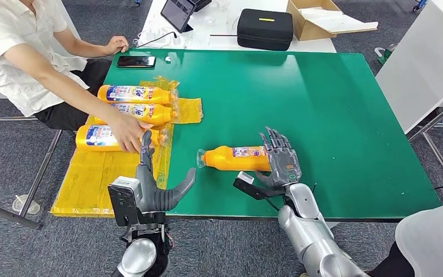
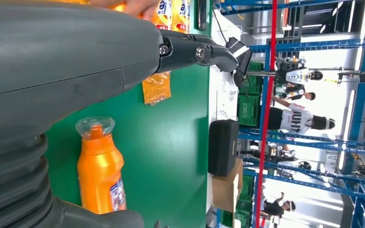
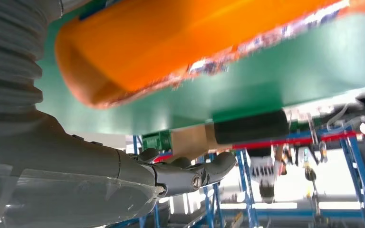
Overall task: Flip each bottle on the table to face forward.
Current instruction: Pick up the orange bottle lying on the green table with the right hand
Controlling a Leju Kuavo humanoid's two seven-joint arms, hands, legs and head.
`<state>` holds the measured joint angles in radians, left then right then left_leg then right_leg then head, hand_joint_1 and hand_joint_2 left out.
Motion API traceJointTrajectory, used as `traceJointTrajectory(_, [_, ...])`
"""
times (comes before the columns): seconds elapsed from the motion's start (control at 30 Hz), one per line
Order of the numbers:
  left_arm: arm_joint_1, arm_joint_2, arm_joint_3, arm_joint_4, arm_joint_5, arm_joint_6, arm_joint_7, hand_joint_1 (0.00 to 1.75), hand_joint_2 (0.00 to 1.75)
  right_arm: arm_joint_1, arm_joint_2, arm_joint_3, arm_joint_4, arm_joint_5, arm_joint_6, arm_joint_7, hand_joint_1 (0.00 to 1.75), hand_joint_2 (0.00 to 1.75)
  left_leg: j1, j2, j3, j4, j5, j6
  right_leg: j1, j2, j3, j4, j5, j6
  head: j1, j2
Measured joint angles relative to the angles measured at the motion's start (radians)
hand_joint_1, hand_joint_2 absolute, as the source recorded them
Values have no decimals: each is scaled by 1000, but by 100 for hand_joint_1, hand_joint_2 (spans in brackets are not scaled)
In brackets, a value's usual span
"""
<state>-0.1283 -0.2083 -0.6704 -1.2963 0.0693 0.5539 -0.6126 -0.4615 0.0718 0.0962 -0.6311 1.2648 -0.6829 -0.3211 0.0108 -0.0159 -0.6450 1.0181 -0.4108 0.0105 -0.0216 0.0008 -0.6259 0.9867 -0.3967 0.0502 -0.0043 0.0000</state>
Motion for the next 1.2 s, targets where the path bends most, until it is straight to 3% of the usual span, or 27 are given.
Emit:
traceJointTrajectory(0.6, [1, 0, -14, 0, 5, -36, 55, 0, 175, -87, -53, 144, 146, -40, 198, 140, 0, 175, 0, 0, 2, 0, 0, 0, 0, 0, 2, 0, 0, 0, 0, 0])
traceJointTrajectory(0.63, [1, 1, -14, 0, 5, -40, 60, 0, 175, -91, -55, 149, 149, -40, 205, 147, 8, 175, 0, 0, 3, 0, 0, 0, 0, 0, 2, 0, 0, 0, 0, 0])
traceJointTrajectory(0.77, [2, 3, -14, -1, 4, -49, 71, 0, 175, -102, -62, 172, 156, -38, 241, 164, 169, 175, 0, 0, 5, 0, 0, 0, 0, 0, 5, 0, 0, 0, 0, 0])
traceJointTrajectory(1.2, [5, 3, -14, -8, 4, -88, 108, 0, 175, -156, -88, 224, 169, -82, 419, 229, 175, 175, 0, -1, 10, 0, 0, 0, 0, 0, 10, -1, 0, 0, 0, 0])
